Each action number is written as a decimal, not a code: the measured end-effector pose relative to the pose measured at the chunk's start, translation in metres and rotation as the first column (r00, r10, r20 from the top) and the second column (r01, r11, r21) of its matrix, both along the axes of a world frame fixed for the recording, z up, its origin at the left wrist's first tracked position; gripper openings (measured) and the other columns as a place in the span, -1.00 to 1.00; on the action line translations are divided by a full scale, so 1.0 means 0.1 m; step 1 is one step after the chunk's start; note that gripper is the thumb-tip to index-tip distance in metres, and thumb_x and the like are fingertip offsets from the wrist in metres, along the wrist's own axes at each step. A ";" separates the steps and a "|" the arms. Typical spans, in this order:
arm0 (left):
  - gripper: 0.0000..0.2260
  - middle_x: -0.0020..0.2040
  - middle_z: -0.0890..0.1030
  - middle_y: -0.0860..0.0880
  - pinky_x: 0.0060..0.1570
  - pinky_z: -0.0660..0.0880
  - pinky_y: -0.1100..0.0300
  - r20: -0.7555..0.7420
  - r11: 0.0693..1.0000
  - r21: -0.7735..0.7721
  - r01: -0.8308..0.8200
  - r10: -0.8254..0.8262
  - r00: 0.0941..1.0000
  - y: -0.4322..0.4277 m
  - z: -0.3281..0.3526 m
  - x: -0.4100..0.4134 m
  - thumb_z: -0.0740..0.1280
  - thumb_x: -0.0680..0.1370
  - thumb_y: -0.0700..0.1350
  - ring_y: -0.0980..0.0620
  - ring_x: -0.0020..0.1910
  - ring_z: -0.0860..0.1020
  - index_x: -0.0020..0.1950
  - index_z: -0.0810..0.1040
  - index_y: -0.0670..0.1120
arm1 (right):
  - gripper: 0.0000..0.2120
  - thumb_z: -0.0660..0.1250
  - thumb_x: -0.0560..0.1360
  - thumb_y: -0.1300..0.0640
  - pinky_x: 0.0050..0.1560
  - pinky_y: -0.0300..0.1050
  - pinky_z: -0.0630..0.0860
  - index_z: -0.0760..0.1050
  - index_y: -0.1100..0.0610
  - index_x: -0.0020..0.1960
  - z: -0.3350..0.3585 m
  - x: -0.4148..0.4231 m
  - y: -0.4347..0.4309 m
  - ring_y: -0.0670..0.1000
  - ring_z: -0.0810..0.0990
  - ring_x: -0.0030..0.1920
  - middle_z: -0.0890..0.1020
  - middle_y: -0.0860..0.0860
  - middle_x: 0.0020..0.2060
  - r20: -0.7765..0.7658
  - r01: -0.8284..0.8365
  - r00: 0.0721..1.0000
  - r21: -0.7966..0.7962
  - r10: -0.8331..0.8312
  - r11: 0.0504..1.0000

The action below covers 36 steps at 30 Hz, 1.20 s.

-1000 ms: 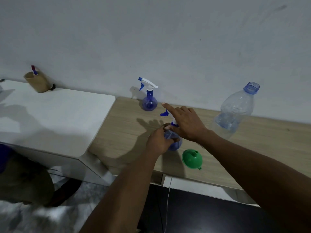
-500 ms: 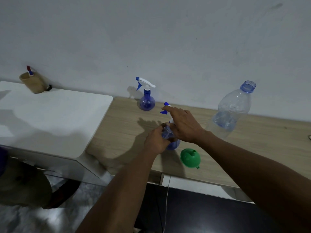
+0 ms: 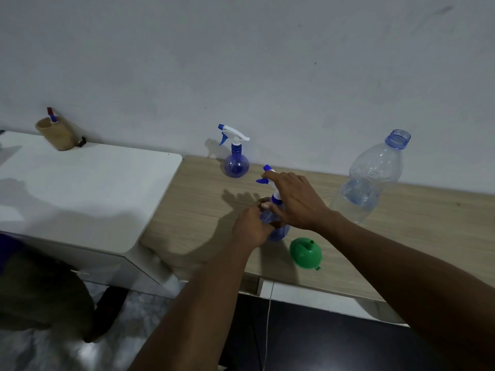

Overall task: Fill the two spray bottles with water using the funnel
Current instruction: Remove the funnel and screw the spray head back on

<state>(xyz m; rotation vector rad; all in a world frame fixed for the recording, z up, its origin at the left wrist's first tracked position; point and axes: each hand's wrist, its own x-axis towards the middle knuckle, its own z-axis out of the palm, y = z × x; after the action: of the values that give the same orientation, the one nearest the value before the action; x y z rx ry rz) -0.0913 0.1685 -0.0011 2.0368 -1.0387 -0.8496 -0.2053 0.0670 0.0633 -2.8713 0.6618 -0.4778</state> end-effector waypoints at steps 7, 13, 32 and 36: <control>-0.46 0.21 0.65 0.06 0.18 0.59 -0.11 -0.023 1.000 -0.019 -0.025 0.025 0.999 0.01 -0.02 -0.01 0.57 0.39 0.09 -0.03 0.15 0.63 0.33 0.50 0.19 | -0.46 0.37 0.50 -0.06 0.13 0.04 0.41 0.27 0.01 0.41 0.02 0.05 0.01 0.09 0.50 0.00 0.59 0.03 0.06 -0.018 0.032 0.999 -0.018 -0.032 0.999; -0.40 0.22 0.65 0.08 0.17 0.60 -0.12 -0.012 0.999 -0.040 -0.015 0.015 1.000 -0.05 -0.19 0.04 0.55 0.31 0.19 -0.03 0.15 0.65 0.30 0.42 0.30 | -0.45 0.31 0.46 0.10 0.13 0.03 0.41 0.29 0.06 0.42 -0.01 0.02 0.01 0.10 0.50 0.00 0.56 0.07 0.08 0.013 0.001 1.000 -0.025 -0.001 1.000; -0.45 0.20 0.66 -0.01 0.32 0.53 -0.06 -0.106 0.986 0.040 0.162 -0.157 0.982 0.12 0.24 0.29 0.64 0.35 -0.14 -0.02 0.21 0.61 0.31 0.59 -0.04 | -0.33 0.51 0.43 0.16 -0.21 -0.20 0.52 0.23 -0.01 0.41 -0.05 -0.01 0.31 -0.09 0.56 -0.21 0.52 -0.10 -0.18 0.272 0.188 0.860 0.619 -0.433 0.763; -0.54 0.03 0.75 0.01 0.24 0.59 0.01 -0.178 0.941 0.140 0.308 -0.282 0.943 0.18 0.33 0.39 0.67 0.29 -0.13 0.02 0.09 0.69 0.17 0.69 -0.04 | -0.79 0.40 0.47 0.14 -0.21 -0.18 0.49 0.47 0.08 0.08 -0.18 -0.03 0.43 -0.04 0.55 -0.22 0.58 -0.01 -0.19 0.266 0.155 0.770 0.804 -0.580 0.574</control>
<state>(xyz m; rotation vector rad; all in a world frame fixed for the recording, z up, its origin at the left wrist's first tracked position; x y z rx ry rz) -0.0522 0.1868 0.0320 1.9370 -1.2401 -1.2693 -0.2088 0.1095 0.0457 -1.6875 1.0732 -0.7618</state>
